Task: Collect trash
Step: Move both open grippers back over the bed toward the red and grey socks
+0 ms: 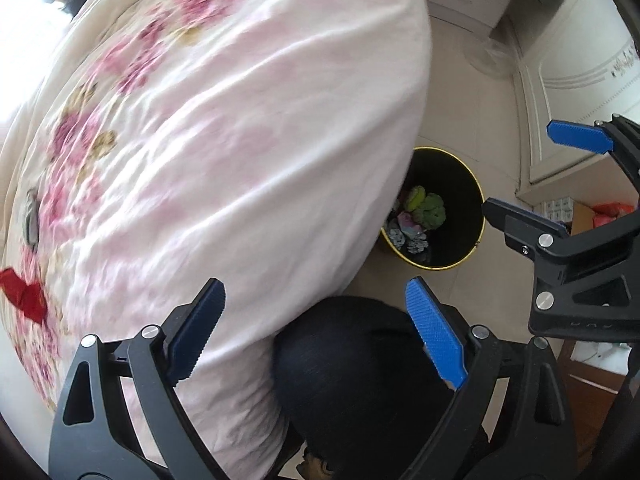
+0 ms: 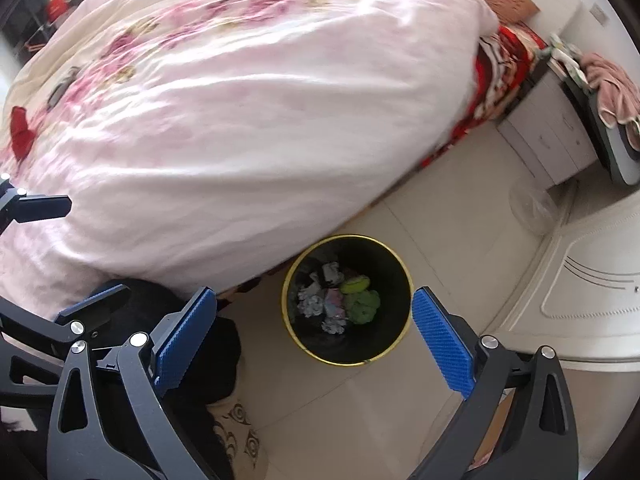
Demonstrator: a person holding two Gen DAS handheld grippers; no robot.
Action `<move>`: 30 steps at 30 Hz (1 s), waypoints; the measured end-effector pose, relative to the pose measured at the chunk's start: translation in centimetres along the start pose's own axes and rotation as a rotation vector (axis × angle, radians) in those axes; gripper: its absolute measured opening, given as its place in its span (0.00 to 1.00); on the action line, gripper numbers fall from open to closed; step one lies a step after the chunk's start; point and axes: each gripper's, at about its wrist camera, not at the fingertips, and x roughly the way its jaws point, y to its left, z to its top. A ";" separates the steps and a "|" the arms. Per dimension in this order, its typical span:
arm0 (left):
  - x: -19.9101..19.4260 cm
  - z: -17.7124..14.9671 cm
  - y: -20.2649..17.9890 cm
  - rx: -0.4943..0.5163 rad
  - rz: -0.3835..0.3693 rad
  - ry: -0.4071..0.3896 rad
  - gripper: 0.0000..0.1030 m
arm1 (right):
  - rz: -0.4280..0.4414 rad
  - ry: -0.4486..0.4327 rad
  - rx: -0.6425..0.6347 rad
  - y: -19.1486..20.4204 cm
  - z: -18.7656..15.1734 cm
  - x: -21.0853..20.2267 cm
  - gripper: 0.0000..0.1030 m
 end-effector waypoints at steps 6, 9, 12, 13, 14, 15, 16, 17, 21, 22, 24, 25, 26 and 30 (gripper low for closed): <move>-0.7 -1.4 3.2 -0.062 0.017 0.000 0.87 | 0.004 0.003 -0.042 3.0 1.6 -0.4 0.91; -1.0 -1.9 4.7 -0.092 0.020 -0.004 0.87 | 0.007 -0.005 -0.073 4.5 2.4 -0.9 0.91; -1.4 -2.6 6.2 -0.119 0.021 -0.014 0.87 | 0.007 -0.012 -0.105 6.1 3.4 -1.2 0.91; -1.6 -2.9 6.9 -0.131 0.024 -0.017 0.87 | 0.008 -0.012 -0.117 6.7 3.7 -1.2 0.91; -1.6 -3.0 7.3 -0.139 0.025 -0.019 0.87 | 0.009 -0.012 -0.124 7.0 3.9 -1.2 0.91; -1.7 -3.2 8.0 -0.149 0.026 -0.020 0.87 | 0.007 -0.016 -0.134 7.8 4.3 -1.3 0.91; -1.7 -3.4 8.5 -0.161 0.025 -0.021 0.87 | 0.008 -0.019 -0.143 8.2 4.6 -1.4 0.91; -1.8 -3.6 9.2 -0.177 0.025 -0.024 0.87 | 0.009 -0.021 -0.154 8.9 5.0 -1.4 0.91; -2.1 -4.4 11.5 -0.230 0.032 -0.032 0.87 | 0.022 -0.025 -0.200 11.5 6.3 -1.3 0.91; -2.2 -4.7 12.2 -0.245 0.036 -0.036 0.87 | 0.026 -0.026 -0.215 12.3 6.7 -1.2 0.91; -2.4 -5.1 13.4 -0.274 0.040 -0.044 0.87 | 0.031 -0.029 -0.244 13.8 7.3 -1.1 0.91; -2.4 -5.3 13.9 -0.286 0.043 -0.047 0.87 | 0.032 -0.033 -0.257 14.5 7.6 -1.1 0.91; -2.6 -5.5 14.7 -0.304 0.047 -0.054 0.87 | 0.035 -0.035 -0.270 15.2 7.9 -1.2 0.91; -3.0 -6.5 17.5 -0.368 0.065 -0.075 0.91 | 0.054 -0.040 -0.320 18.1 9.3 -1.1 0.91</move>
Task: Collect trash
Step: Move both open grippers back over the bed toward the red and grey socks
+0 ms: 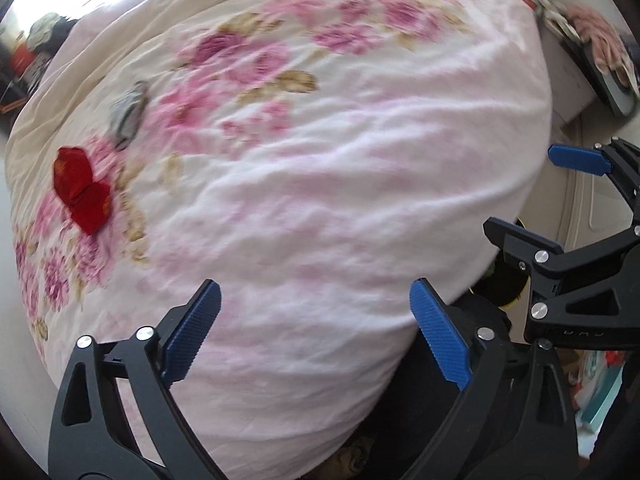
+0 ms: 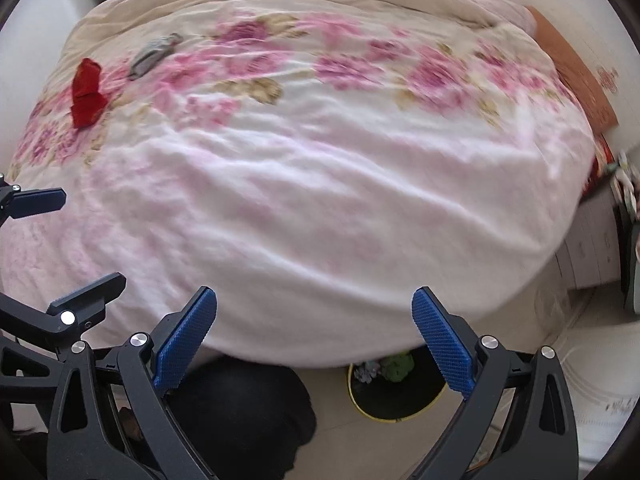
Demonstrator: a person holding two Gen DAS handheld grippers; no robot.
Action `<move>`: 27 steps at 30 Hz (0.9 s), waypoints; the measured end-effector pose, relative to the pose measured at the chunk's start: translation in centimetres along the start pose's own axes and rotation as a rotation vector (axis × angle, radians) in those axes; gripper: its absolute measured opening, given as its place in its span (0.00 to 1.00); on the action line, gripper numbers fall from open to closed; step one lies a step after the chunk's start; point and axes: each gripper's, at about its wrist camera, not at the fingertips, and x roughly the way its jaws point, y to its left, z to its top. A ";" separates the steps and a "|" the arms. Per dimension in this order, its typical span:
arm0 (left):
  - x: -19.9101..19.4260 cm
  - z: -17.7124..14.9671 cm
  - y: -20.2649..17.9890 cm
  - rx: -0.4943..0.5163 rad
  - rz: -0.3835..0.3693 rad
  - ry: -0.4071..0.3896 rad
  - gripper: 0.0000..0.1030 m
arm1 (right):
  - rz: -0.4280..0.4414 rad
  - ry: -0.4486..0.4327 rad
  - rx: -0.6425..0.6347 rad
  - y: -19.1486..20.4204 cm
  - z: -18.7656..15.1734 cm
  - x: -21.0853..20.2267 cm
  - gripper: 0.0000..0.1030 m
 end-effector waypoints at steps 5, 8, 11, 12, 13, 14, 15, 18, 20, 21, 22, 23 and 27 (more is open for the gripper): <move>0.1 0.1 3.5 -0.069 0.010 -0.009 0.91 | 0.013 -0.010 -0.057 2.7 2.7 0.6 0.91; 0.4 0.0 5.5 -0.113 0.017 -0.011 0.91 | 0.017 -0.017 -0.088 4.2 4.3 1.1 0.91; 0.8 0.0 7.6 -0.159 0.028 -0.011 0.92 | 0.030 -0.015 -0.115 5.5 5.8 1.8 0.91; 1.1 0.0 8.4 -0.177 0.031 -0.010 0.92 | 0.034 -0.014 -0.122 5.9 6.3 2.1 0.91; 1.3 0.0 9.2 -0.193 0.033 -0.008 0.92 | 0.037 -0.012 -0.126 6.3 6.6 2.3 0.91; 1.5 0.0 9.7 -0.204 0.034 -0.006 0.92 | 0.041 -0.009 -0.137 6.8 7.2 2.6 0.91; 1.8 0.0 10.4 -0.218 0.033 -0.003 0.92 | 0.043 -0.009 -0.144 7.2 7.5 2.8 0.91; 2.4 0.2 12.2 -0.253 0.036 0.002 0.92 | 0.050 -0.005 -0.161 8.3 8.9 3.7 0.91; 2.9 0.4 13.3 -0.271 0.041 0.005 0.92 | 0.058 -0.004 -0.172 9.1 9.9 4.3 0.91; 3.2 0.5 13.9 -0.283 0.045 0.008 0.92 | 0.057 -0.005 -0.177 9.5 10.3 4.5 0.91; 3.4 0.6 14.4 -0.292 0.046 0.009 0.92 | 0.057 -0.006 -0.183 9.8 10.7 4.7 0.91; 3.6 0.6 15.0 -0.303 0.046 0.011 0.92 | 0.058 -0.005 -0.188 10.1 11.1 4.9 0.91; 4.4 0.8 16.9 -0.337 0.044 0.016 0.92 | 0.061 -0.006 -0.216 11.5 12.9 5.9 0.91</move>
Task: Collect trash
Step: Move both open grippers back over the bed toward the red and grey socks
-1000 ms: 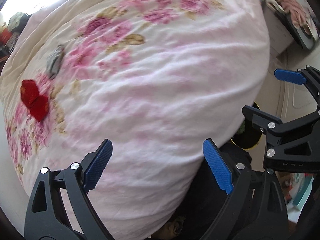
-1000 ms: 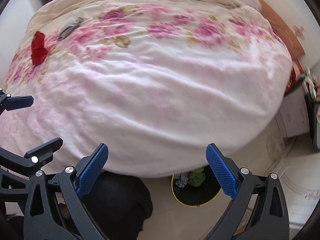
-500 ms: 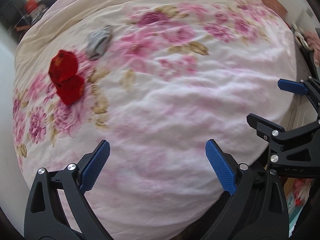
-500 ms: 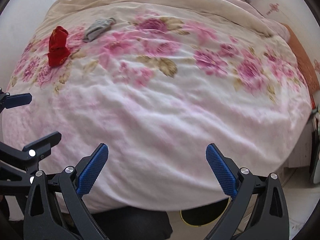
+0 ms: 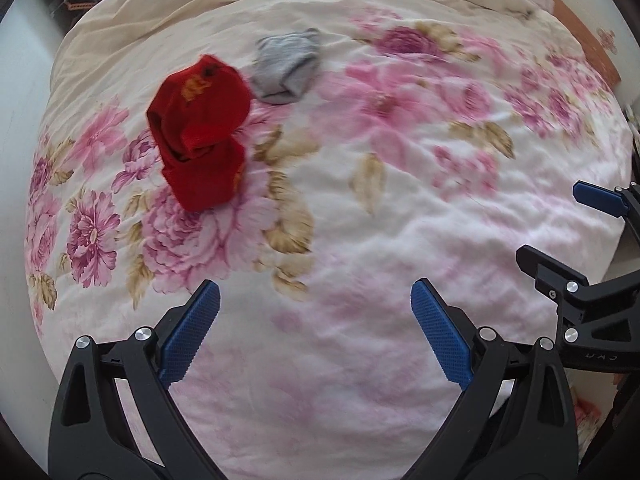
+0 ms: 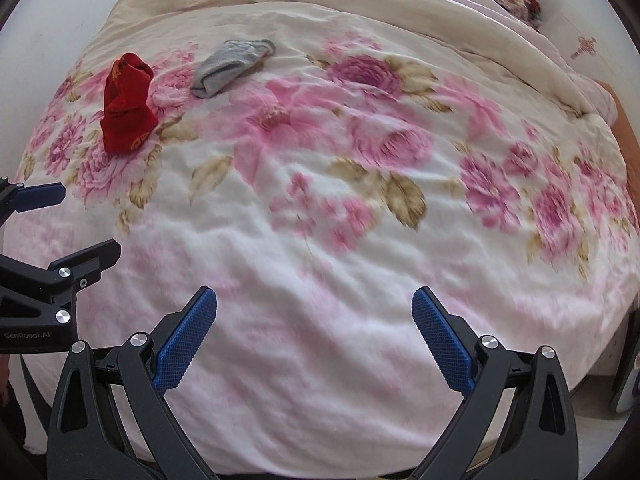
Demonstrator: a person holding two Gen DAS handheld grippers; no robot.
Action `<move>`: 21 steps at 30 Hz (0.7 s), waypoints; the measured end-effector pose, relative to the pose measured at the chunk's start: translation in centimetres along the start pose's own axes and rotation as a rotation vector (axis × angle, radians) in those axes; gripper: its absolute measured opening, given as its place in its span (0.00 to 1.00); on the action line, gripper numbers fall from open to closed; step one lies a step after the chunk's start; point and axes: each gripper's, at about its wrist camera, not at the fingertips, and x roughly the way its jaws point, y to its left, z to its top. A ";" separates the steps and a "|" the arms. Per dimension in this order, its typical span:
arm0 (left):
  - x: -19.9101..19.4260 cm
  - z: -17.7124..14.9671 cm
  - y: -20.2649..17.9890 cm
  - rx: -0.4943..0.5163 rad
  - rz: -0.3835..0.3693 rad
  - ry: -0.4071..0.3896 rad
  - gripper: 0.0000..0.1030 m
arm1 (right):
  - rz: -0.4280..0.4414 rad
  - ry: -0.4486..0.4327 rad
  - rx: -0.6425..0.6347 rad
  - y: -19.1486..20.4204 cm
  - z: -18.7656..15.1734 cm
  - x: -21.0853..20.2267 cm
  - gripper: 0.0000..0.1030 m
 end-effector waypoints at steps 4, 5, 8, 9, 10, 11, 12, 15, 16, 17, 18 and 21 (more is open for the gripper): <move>0.9 0.7 1.5 -0.026 0.004 0.006 0.92 | 0.005 0.002 -0.021 0.7 1.7 1.0 0.91; 1.1 0.9 1.9 -0.034 0.005 0.008 0.92 | 0.003 0.003 -0.028 0.9 2.1 1.3 0.91; 1.7 1.5 2.8 -0.053 0.013 0.010 0.92 | 0.005 0.004 -0.041 1.4 3.2 2.0 0.91; 1.9 1.7 3.2 -0.059 0.014 0.010 0.92 | 0.004 0.003 -0.046 1.5 3.5 2.2 0.91; 2.0 1.9 3.4 -0.064 0.012 0.012 0.92 | 0.002 0.002 -0.050 1.6 3.8 2.4 0.91; 2.3 2.2 3.8 -0.069 0.008 0.013 0.92 | 0.002 0.001 -0.054 1.7 4.3 2.6 0.91; 2.4 2.4 3.9 -0.070 0.006 0.012 0.92 | 0.002 0.000 -0.058 1.7 4.6 2.8 0.91; 3.2 3.3 4.6 -0.074 0.019 0.010 0.92 | 0.002 -0.004 -0.077 2.0 5.8 3.6 0.91; 3.4 3.7 4.8 -0.076 0.020 0.008 0.92 | 0.002 -0.007 -0.086 2.1 6.3 3.8 0.91; 3.8 4.1 5.1 -0.078 0.022 0.008 0.94 | 0.005 -0.008 -0.099 2.2 7.1 4.3 0.91; 4.1 4.5 5.2 -0.076 0.022 0.007 0.94 | 0.007 -0.007 -0.111 2.3 7.7 4.6 0.91; 5.5 5.8 5.4 -0.067 0.022 0.010 0.94 | 0.007 -0.013 -0.154 2.7 9.8 5.7 0.91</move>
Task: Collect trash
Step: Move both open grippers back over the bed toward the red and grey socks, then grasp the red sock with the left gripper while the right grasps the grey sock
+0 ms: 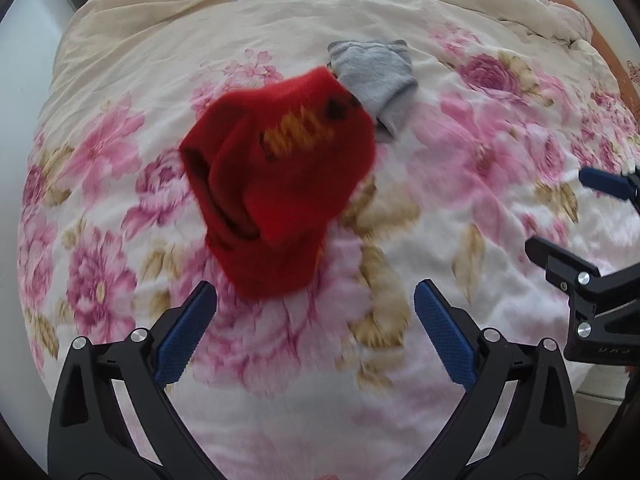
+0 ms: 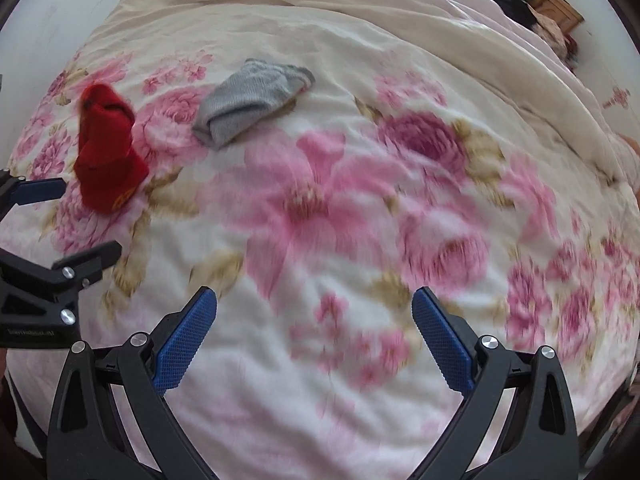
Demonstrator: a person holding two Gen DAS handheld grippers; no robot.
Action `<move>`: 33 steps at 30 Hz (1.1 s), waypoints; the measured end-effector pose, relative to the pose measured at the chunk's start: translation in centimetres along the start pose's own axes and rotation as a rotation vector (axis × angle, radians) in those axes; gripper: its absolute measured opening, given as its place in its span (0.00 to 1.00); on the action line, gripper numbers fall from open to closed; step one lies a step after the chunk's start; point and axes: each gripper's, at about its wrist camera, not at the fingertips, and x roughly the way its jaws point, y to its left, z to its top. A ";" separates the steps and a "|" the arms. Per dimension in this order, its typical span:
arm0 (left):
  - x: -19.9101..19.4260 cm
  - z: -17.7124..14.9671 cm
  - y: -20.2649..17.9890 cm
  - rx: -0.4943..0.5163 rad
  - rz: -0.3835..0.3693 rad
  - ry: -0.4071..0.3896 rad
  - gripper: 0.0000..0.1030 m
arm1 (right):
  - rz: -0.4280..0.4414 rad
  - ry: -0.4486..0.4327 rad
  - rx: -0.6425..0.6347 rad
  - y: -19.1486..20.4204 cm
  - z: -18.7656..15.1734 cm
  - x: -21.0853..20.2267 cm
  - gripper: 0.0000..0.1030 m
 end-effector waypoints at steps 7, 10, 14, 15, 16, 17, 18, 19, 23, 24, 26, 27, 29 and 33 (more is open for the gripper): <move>4.2 3.5 1.0 -0.008 0.028 -0.006 0.90 | -0.001 -0.017 -0.074 0.4 5.2 2.5 0.91; 4.1 3.9 2.8 -0.092 -0.014 -0.028 0.59 | 0.032 -0.025 -0.107 1.0 7.3 3.5 0.91; 3.7 4.3 4.2 -0.111 -0.049 -0.021 0.49 | 0.049 -0.026 -0.147 2.5 9.7 5.1 0.91; 3.7 4.3 4.5 -0.113 -0.064 -0.018 0.49 | 0.057 -0.028 -0.155 2.8 10.1 5.3 0.91; 3.8 4.3 4.8 -0.116 -0.074 -0.017 0.49 | 0.072 -0.028 -0.159 3.1 10.7 5.7 0.91; 3.6 4.2 5.3 -0.117 -0.081 -0.016 0.47 | 0.083 -0.025 -0.159 3.3 11.1 6.0 0.91; 3.6 4.2 5.6 -0.121 -0.088 -0.016 0.46 | 0.097 -0.024 -0.161 3.6 11.8 6.4 0.91; 3.6 4.2 5.9 -0.124 -0.094 -0.017 0.45 | 0.100 -0.024 -0.165 3.8 12.3 6.7 0.91; 3.2 3.6 7.5 -0.143 -0.127 -0.015 0.41 | 0.098 0.013 -0.193 4.7 14.0 9.7 0.91; 3.2 3.7 7.8 -0.148 -0.129 -0.014 0.41 | 0.103 0.024 -0.190 4.9 14.1 10.3 0.91; 2.7 3.2 9.7 -0.153 -0.138 -0.011 0.40 | 0.109 0.006 -0.191 5.1 14.1 10.2 0.88; 2.5 3.1 10.0 -0.157 -0.140 -0.010 0.39 | 0.136 0.004 -0.182 4.9 14.0 9.9 0.70; 2.2 2.9 10.4 -0.160 -0.138 -0.010 0.34 | 0.166 -0.017 -0.140 4.7 13.2 8.1 0.37; 1.4 1.6 10.4 -0.161 -0.153 -0.007 0.28 | 0.139 -0.062 -0.135 4.6 10.9 5.3 0.25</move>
